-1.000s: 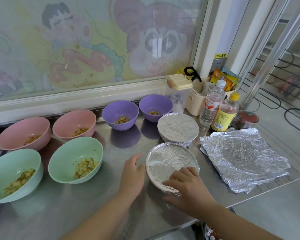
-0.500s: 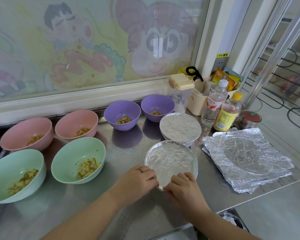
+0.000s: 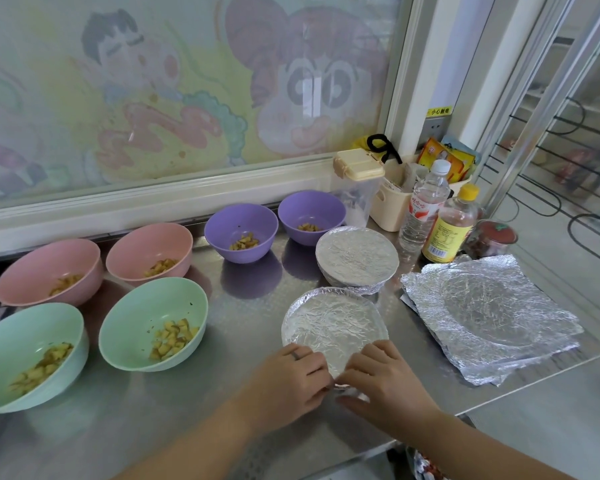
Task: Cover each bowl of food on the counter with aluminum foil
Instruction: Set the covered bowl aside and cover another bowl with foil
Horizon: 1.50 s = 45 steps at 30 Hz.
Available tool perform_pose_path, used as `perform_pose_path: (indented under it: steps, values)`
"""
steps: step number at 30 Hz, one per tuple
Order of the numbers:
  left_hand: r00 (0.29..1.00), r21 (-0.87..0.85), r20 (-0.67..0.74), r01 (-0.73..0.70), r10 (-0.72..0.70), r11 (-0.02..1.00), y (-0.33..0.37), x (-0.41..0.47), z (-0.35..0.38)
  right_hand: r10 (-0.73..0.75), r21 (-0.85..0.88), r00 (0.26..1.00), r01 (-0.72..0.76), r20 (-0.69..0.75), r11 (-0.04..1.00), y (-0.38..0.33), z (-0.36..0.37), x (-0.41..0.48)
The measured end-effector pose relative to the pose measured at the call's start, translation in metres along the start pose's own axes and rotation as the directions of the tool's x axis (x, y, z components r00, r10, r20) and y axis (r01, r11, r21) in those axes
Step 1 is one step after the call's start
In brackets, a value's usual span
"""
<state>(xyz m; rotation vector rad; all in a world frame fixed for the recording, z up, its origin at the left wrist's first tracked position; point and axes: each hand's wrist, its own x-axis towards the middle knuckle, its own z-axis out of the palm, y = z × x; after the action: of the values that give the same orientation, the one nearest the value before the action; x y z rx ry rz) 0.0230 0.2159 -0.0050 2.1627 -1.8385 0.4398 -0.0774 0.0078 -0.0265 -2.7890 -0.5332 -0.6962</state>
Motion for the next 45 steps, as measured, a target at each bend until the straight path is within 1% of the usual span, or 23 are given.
perform_pose_path:
  steps: [4, 7, 9, 10, 11, 13, 14, 16, 19, 22, 24, 26, 29, 33, 36, 37, 39, 40, 41, 42, 43, 44, 45]
  values:
    - [1.0, -0.005, 0.008, 0.024, -0.024, 1.0, 0.004, 0.003, 0.002, 0.005, -0.029, 0.998, -0.007, -0.056, 1.0, -0.005, 0.009, 0.002]
    - [0.998, -0.074, -0.004, 0.07, -0.07, 0.995, 0.004, 0.0, 0.0, -0.006, -0.027, 0.999, 0.005, -0.039, 1.0, -0.003, 0.006, 0.001]
    - [0.975, -0.168, -0.045, 0.207, -0.218, 0.964, 0.0, -0.001, -0.002, 0.012, 0.002, 1.0, -0.012, 0.001, 1.0, -0.001, -0.001, 0.002]
    - [0.952, -0.187, -0.054, 0.286, -0.301, 0.94, -0.004, -0.003, -0.002, 0.054, 0.02, 0.998, -0.054, 0.015, 0.998, 0.001, -0.005, 0.001]
    - [0.931, -0.172, -0.032, 0.355, -0.365, 0.919, -0.008, -0.006, -0.001, 0.114, 0.035, 0.993, -0.115, 0.018, 0.993, 0.005, -0.01, 0.0]
    - [0.905, -0.063, 0.103, 0.421, -0.414, 0.905, -0.015, -0.014, 0.004, 0.212, 0.05, 0.977, -0.213, 0.022, 0.976, 0.015, -0.018, -0.005]
    - [0.895, -0.003, 0.168, 0.419, -0.413, 0.908, -0.017, -0.019, 0.007, 0.222, 0.047, 0.975, -0.223, 0.033, 0.974, 0.019, -0.02, -0.009]
    - [0.891, 0.072, 0.237, 0.382, -0.388, 0.921, -0.02, -0.027, 0.011, 0.19, 0.046, 0.98, -0.193, 0.06, 0.98, 0.027, -0.019, -0.015]
    - [0.897, 0.129, 0.245, 0.346, -0.368, 0.929, -0.021, -0.027, 0.012, 0.164, 0.061, 0.985, -0.167, 0.049, 0.984, 0.032, -0.014, -0.019]
    - [0.923, 0.125, 0.201, 0.308, -0.328, 0.943, -0.025, -0.027, 0.011, 0.157, 0.06, 0.987, -0.159, 0.035, 0.985, 0.031, -0.011, -0.017]
    - [0.961, 0.079, 0.149, 0.224, -0.234, 0.971, -0.027, -0.028, 0.009, 0.115, 0.051, 0.991, -0.118, 0.064, 0.992, 0.032, -0.013, -0.018]
    - [0.994, 0.044, 0.057, 0.095, -0.098, 0.994, -0.027, -0.028, 0.004, 0.063, 0.028, 0.991, -0.067, 0.121, 0.997, 0.037, -0.018, -0.02]
    - [0.999, 0.104, -0.039, 0.017, -0.013, 0.994, -0.025, -0.024, -0.002, 0.027, 0.023, 0.991, -0.03, 0.129, 0.999, 0.042, -0.021, -0.018]
    - [0.999, 0.16, -0.027, 0.022, -0.018, 0.987, -0.023, -0.019, -0.004, -0.027, -0.008, 0.991, 0.028, 0.131, 1.0, 0.042, -0.022, -0.011]
    - [0.999, 0.141, -0.01, 0.036, -0.034, 0.989, -0.022, -0.018, -0.005, -0.008, -0.019, 0.991, 0.011, 0.131, 1.0, 0.041, -0.021, -0.011]
    - [0.998, 0.116, -0.008, 0.059, -0.059, 0.991, -0.022, -0.019, -0.005, 0.0, -0.02, 0.992, 0.003, 0.124, 1.0, 0.04, -0.021, -0.011]
    - [0.983, 0.063, 0.018, 0.183, -0.184, 0.981, -0.023, -0.022, -0.003, -0.014, -0.021, 0.995, 0.016, 0.103, 1.0, 0.036, -0.02, -0.008]
    - [0.959, 0.032, 0.043, 0.28, -0.281, 0.96, -0.023, -0.025, -0.002, -0.02, -0.018, 0.995, 0.022, 0.093, 1.0, 0.032, -0.022, -0.006]
    - [0.91, -0.02, 0.08, 0.409, -0.406, 0.912, -0.022, -0.029, -0.001, -0.003, -0.017, 0.996, 0.005, 0.088, 1.0, 0.028, -0.023, -0.005]
    - [0.828, -0.1, 0.121, 0.559, -0.548, 0.823, -0.019, -0.031, -0.003, 0.063, -0.025, 0.992, -0.06, 0.106, 0.998, 0.023, -0.024, -0.005]
    - [0.711, -0.2, 0.155, 0.703, -0.686, 0.683, -0.015, -0.034, -0.001, 0.161, -0.039, 0.976, -0.157, 0.145, 0.987, 0.02, -0.025, -0.006]
    - [0.567, -0.315, 0.199, 0.81, -0.8, 0.495, -0.01, -0.035, 0.001, 0.278, -0.034, 0.942, -0.277, 0.189, 0.96, 0.015, -0.027, -0.006]
    - [0.405, -0.455, 0.278, 0.854, -0.871, 0.252, -0.004, -0.034, 0.003, 0.401, 0.026, 0.887, -0.417, 0.231, 0.908, 0.014, -0.026, -0.008]
